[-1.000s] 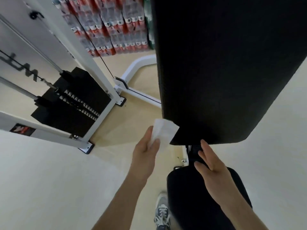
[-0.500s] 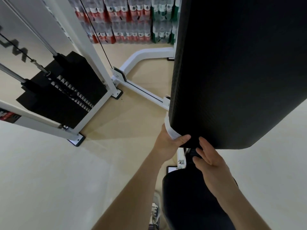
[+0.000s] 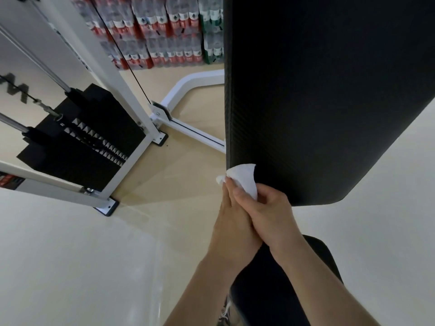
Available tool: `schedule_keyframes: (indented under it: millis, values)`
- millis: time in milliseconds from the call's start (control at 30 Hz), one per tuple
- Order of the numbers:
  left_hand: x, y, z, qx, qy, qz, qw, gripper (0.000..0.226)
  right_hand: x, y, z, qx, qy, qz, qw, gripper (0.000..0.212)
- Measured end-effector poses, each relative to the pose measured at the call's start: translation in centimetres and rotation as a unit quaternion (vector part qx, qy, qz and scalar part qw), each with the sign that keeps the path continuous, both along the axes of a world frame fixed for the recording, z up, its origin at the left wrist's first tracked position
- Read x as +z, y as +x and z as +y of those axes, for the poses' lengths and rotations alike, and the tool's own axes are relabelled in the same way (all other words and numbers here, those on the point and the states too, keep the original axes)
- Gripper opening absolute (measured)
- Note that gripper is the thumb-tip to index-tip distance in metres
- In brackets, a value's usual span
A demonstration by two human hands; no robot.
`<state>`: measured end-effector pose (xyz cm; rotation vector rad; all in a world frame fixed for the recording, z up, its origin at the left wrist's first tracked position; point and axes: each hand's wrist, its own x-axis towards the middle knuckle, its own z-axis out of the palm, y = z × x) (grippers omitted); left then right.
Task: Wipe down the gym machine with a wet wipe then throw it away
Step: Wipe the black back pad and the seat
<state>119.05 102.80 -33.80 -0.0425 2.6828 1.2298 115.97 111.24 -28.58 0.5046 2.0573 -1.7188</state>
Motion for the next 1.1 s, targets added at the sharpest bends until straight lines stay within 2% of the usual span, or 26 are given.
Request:
schedule_keyframes:
  millis: [67,133,200,267,334,400,467,567,634,667,734,767,867,901,967,1034,1101]
  values:
    - [0.9,-0.2,-1.1,0.083,0.159,-0.071,0.981,0.083,-0.9,-0.3,0.4,-0.022,0.072,0.075,0.994,0.029]
    - [1.3,-1.1,-1.8,0.16,0.313,-0.117,0.929,0.067,-1.5,-0.6,1.2,-0.038,0.174,0.147,0.973,0.019]
    - [1.1,-2.2,-1.3,0.189,0.34,-0.115,0.914,0.063,-1.9,-0.8,2.0,-0.055,0.247,0.188,0.949,0.011]
    - [0.6,-3.2,-0.1,0.183,0.303,-0.095,0.931,0.08,-2.2,-1.1,2.7,-0.079,0.301,0.2,0.929,0.014]
    - [-0.5,-4.0,0.7,0.191,0.236,-0.072,0.95,0.085,-2.5,-1.4,3.2,-0.082,0.345,0.21,0.911,0.018]
    - [-1.5,-4.1,0.6,0.195,0.176,-0.057,0.963,0.074,-2.9,-1.5,3.3,-0.06,0.342,0.207,0.915,0.021]
    - [-2.6,-4.2,0.2,0.186,0.151,-0.063,0.969,0.062,-3.9,-1.4,3.1,-0.057,0.295,0.184,0.936,0.022]
    - [-3.4,-4.3,-1.1,0.151,0.086,-0.109,0.979,0.041,-5.4,-0.5,2.5,-0.056,0.241,0.137,0.959,0.02]
    - [-4.0,-3.4,-2.2,0.108,0.005,-0.161,0.981,0.023,-6.5,0.5,2.7,-0.052,0.189,0.065,0.978,0.018]
    - [-4.3,-2.6,-2.6,0.082,-0.03,-0.184,0.979,0.022,-7.1,1.1,3.1,-0.064,0.141,0.008,0.988,0.016]
    - [-4.9,0.0,-2.8,0.041,-0.077,-0.226,0.97,0.036,-8.2,2.9,4.2,-0.087,0.045,-0.115,0.988,0.013]
    - [-5.1,1.3,-2.7,0.034,-0.09,-0.245,0.965,0.039,-8.8,4.0,4.8,-0.086,0.027,-0.163,0.983,0.01]
    - [-6.0,4.9,-2.0,0.038,-0.133,-0.263,0.955,0.028,-11.1,7.2,6.4,-0.037,0.121,-0.205,0.97,0.004]
    - [-6.4,5.9,-1.6,0.048,-0.153,-0.234,0.959,0.026,-11.8,8.2,6.8,-0.016,0.174,-0.191,0.966,0.004]
    - [-7.4,7.5,-0.7,0.026,-0.172,-0.114,0.978,0.024,-12.7,9.8,7.3,0.014,0.249,-0.153,0.956,0.011]
    - [-9.2,9.5,0.7,-0.105,-0.161,-0.079,0.978,0.03,-13.2,11.1,7.5,0.043,0.305,-0.135,0.942,0.026]
    - [-11.0,11.6,1.7,-0.223,-0.181,-0.1,0.953,0.044,-13.8,12.4,7.6,0.099,0.417,-0.127,0.895,0.053]
